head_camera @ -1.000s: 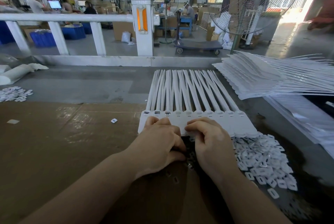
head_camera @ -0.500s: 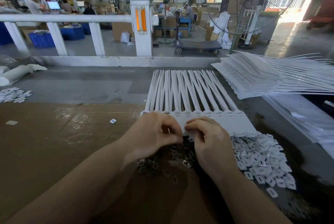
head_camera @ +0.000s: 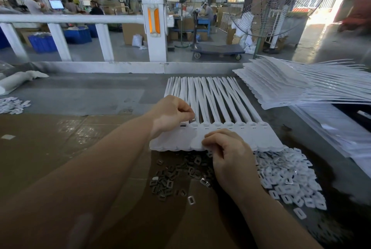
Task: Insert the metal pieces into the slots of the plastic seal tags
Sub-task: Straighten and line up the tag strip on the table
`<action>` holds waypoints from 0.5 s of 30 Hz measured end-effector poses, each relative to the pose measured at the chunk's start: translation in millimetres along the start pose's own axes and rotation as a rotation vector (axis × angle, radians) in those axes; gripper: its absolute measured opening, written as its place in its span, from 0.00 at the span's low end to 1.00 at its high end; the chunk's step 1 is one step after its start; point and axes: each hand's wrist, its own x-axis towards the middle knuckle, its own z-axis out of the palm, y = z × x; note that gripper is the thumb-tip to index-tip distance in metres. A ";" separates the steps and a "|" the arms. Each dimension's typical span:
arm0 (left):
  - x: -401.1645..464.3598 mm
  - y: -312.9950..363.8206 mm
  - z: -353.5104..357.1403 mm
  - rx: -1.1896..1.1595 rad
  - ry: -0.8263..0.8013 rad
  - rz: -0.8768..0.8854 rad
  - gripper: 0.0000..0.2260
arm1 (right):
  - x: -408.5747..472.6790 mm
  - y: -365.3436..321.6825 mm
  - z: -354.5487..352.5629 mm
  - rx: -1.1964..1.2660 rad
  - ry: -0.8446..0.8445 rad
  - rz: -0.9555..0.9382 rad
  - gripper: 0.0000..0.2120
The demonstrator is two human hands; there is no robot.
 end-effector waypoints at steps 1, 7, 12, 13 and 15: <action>1.6 0.9 0.9 0.012 -0.013 -0.013 0.05 | 0.2 -0.1 0.2 -0.001 0.002 -0.004 0.08; 7.3 1.9 2.3 0.048 -0.056 -0.063 0.02 | 0.4 0.3 0.8 -0.003 0.006 -0.024 0.08; 8.8 2.7 3.2 0.086 -0.085 -0.073 0.03 | -0.1 0.9 1.2 0.002 -0.001 -0.021 0.08; 9.2 2.9 3.7 0.088 -0.088 -0.075 0.04 | -0.3 1.0 1.0 0.001 0.000 -0.025 0.08; 9.4 3.3 4.2 0.068 -0.087 -0.081 0.04 | -0.3 0.8 0.8 -0.003 0.002 -0.031 0.08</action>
